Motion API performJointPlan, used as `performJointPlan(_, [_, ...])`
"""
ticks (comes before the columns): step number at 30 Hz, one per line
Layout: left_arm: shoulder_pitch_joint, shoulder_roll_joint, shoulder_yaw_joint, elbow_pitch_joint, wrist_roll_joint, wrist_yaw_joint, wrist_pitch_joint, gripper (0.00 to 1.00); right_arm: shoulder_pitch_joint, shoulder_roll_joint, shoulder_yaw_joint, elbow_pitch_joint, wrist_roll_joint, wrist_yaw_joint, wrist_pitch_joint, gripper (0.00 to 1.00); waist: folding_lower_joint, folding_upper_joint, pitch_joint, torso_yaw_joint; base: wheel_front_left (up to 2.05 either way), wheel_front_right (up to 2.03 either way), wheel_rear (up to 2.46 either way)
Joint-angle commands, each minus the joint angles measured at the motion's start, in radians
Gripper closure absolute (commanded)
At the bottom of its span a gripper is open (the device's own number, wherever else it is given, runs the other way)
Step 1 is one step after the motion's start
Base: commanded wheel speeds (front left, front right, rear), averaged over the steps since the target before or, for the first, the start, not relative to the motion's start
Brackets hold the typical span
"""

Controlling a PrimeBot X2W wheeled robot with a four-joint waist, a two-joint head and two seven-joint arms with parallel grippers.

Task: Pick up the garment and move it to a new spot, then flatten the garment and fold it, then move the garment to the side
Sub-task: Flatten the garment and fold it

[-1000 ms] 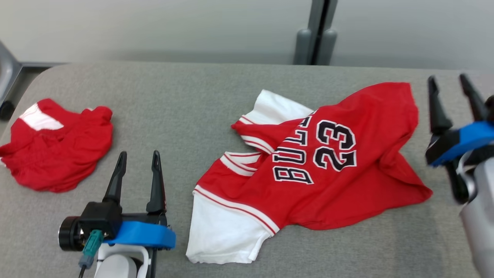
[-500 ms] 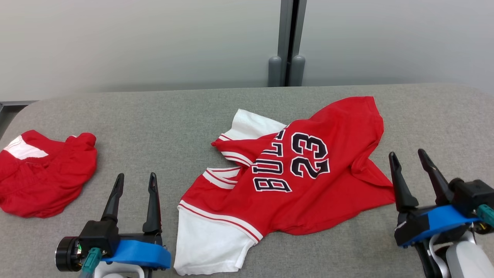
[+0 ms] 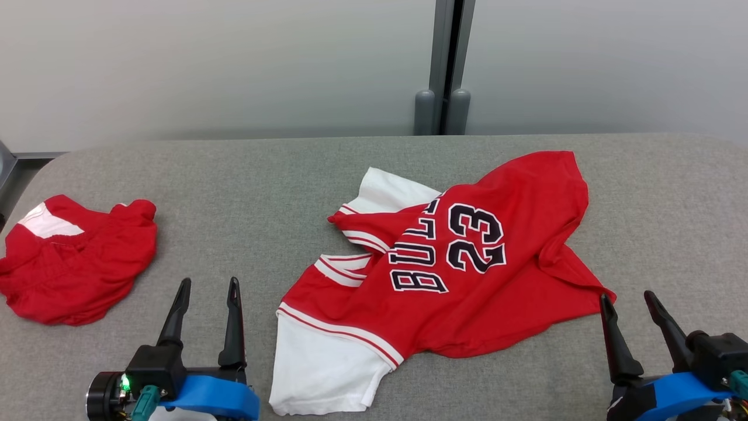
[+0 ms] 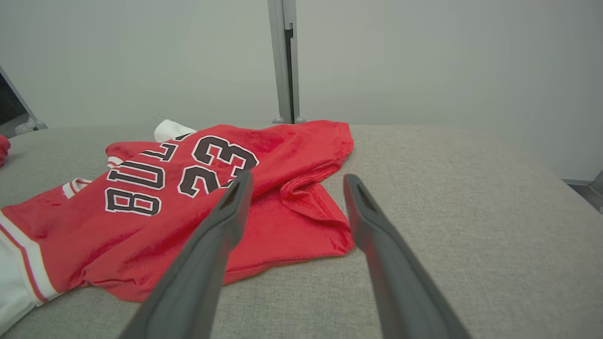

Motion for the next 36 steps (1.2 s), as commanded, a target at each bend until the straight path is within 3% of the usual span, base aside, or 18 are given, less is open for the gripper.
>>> performJointPlan(1, [0.005, 0.004, 0.0, 0.0, 0.004, 0.004, -0.003, 0.0, 0.012, 0.006, -0.005, -0.008, -0.007, 0.001, 0.0, 0.0, 0.0001, 0.0, 0.001, 0.001, 0.0, 0.0, 0.0])
performJointPlan(27, [-0.026, 0.022, -0.019, 0.026, 0.039, 0.044, -0.003, 0.0, 0.012, 0.033, -0.037, 0.009, -0.035, 0.001, 0.001, 0.0, 0.0001, 0.0, 0.013, 0.015, 0.0, 0.0, 0.0])
performJointPlan(36, [-0.031, 0.014, -0.094, 0.083, 0.023, -0.004, 0.028, 0.0, -0.059, -0.006, -0.077, 0.113, -0.033, 0.001, -0.015, 0.0, 0.0001, 0.0, 0.043, 0.026, 0.0, 0.0, 0.0])
